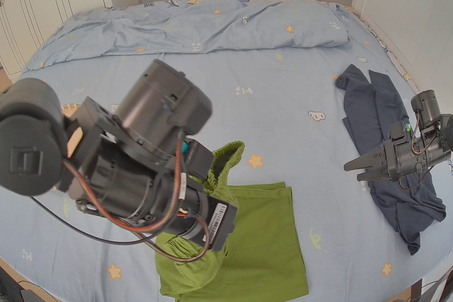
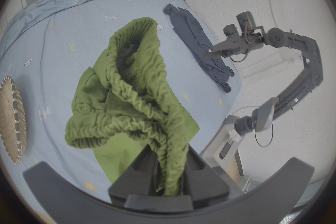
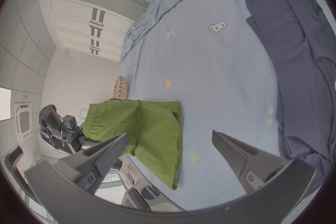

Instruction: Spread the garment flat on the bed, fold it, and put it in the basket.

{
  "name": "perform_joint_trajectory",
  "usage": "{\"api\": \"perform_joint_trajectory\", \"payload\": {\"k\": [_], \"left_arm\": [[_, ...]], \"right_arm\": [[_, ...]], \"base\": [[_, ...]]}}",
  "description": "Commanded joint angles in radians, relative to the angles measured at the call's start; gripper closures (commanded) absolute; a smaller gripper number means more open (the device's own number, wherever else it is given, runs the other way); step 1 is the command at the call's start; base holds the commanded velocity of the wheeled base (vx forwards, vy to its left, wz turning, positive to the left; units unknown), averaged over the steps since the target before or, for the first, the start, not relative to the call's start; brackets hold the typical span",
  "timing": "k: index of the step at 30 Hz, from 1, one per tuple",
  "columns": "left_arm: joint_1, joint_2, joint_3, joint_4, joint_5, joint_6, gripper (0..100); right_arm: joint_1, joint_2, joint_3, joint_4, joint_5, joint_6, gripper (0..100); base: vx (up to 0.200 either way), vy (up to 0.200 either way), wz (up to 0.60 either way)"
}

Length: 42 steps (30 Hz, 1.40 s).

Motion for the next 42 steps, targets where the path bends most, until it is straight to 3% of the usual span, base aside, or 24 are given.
{"api": "perform_joint_trajectory", "payload": {"k": [1, 16, 17, 22, 31, 33, 35, 37, 39, 40, 41, 42], "left_arm": [[-0.032, 0.095, -0.024, -0.019, 0.022, -0.042, 100], [-0.118, 0.192, -0.026, -0.111, 0.024, -0.137, 100], [-0.134, 0.199, -0.027, -0.111, 0.025, -0.139, 0], [-0.163, 0.227, -0.029, -0.152, 0.024, -0.172, 0], [-0.167, 0.256, -0.012, -0.338, 0.024, -0.357, 0], [-0.105, 0.232, -0.004, -0.373, 0.015, -0.427, 0], [-0.019, 0.170, 0.019, -0.376, -0.008, -0.442, 0], [0.014, 0.138, 0.040, -0.375, -0.033, -0.442, 0], [0.130, 0.058, 0.108, -0.378, -0.140, -0.438, 0], [0.130, 0.058, 0.108, -0.378, -0.140, -0.438, 0], [0.257, -0.011, 0.180, -0.378, -0.300, -0.429, 0], [0.303, -0.029, 0.217, -0.379, -0.360, -0.424, 0]], "right_arm": [[0.000, 0.030, 0.000, -0.002, -0.017, -0.003, 0], [0.005, 0.045, 0.006, -0.005, -0.019, -0.015, 0], [0.006, 0.045, 0.006, -0.005, -0.019, -0.015, 0], [0.008, 0.045, 0.006, -0.005, -0.019, -0.015, 0], [0.005, 0.044, 0.006, -0.005, -0.017, -0.015, 0], [0.006, 0.036, 0.006, -0.005, -0.016, -0.017, 0], [0.006, 0.032, 0.006, -0.005, -0.014, -0.017, 0], [0.006, 0.027, 0.006, -0.004, -0.011, -0.017, 0], [0.005, -0.005, 0.007, -0.004, -0.008, -0.015, 0], [0.005, -0.005, 0.007, -0.004, -0.008, -0.015, 0], [0.006, -0.030, 0.009, -0.002, -0.006, -0.014, 0], [0.006, -0.039, 0.012, -0.002, -0.005, -0.014, 0]], "base": [[0.000, 0.000, 0.00], [0.000, 0.000, 0.00], [0.000, 0.000, 0.00], [0.000, 0.000, 0.00], [0.000, 0.000, 0.00], [0.000, 0.000, 0.00], [0.000, 0.000, 0.00], [0.000, 0.000, 0.00], [0.000, 0.000, 0.00], [0.000, 0.000, 0.00], [0.000, 0.000, 0.00], [0.000, 0.000, 0.00]]}}
